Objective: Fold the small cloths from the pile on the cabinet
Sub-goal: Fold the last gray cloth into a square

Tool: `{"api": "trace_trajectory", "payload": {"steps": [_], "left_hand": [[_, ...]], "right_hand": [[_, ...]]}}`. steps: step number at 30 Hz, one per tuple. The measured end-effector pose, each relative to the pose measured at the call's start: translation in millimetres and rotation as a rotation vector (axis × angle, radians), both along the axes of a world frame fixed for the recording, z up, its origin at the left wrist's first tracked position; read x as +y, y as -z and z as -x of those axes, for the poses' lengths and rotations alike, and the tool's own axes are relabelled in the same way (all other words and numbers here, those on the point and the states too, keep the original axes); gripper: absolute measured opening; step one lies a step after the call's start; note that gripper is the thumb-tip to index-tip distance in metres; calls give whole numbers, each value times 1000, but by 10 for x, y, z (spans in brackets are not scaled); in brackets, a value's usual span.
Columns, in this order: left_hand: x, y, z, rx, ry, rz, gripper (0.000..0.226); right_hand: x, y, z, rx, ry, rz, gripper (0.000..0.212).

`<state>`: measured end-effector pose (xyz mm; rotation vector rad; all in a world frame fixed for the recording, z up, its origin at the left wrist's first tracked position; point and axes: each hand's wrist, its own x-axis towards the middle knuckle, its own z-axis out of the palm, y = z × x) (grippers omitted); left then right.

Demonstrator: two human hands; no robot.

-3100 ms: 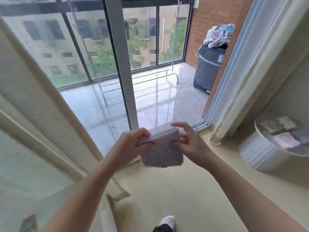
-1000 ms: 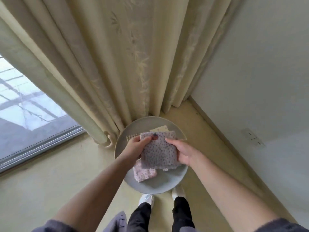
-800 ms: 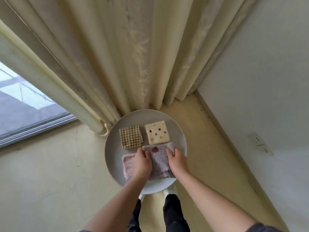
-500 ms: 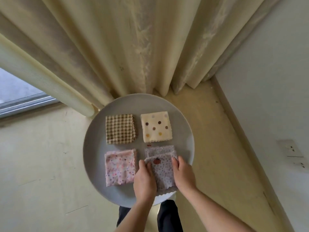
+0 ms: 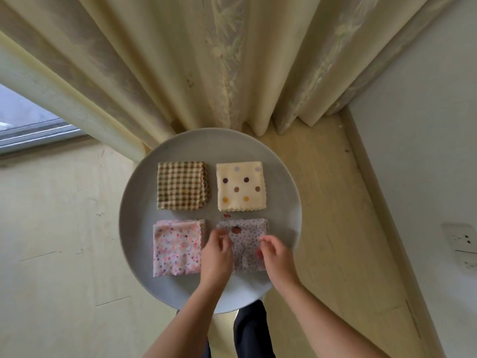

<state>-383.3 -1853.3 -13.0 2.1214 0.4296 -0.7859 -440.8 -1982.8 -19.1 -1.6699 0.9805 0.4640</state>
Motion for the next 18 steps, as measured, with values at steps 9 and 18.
{"api": "trace_trajectory", "payload": {"steps": [9, 18], "left_hand": [[323, -905, -253, 300, 0, 304, 38], [2374, -2510, 220, 176, 69, 367, 19]], "right_hand": [[136, -794, -257, 98, 90, -167, 43], [1894, -2227, -96, 29, -45, -126, 29]]}}
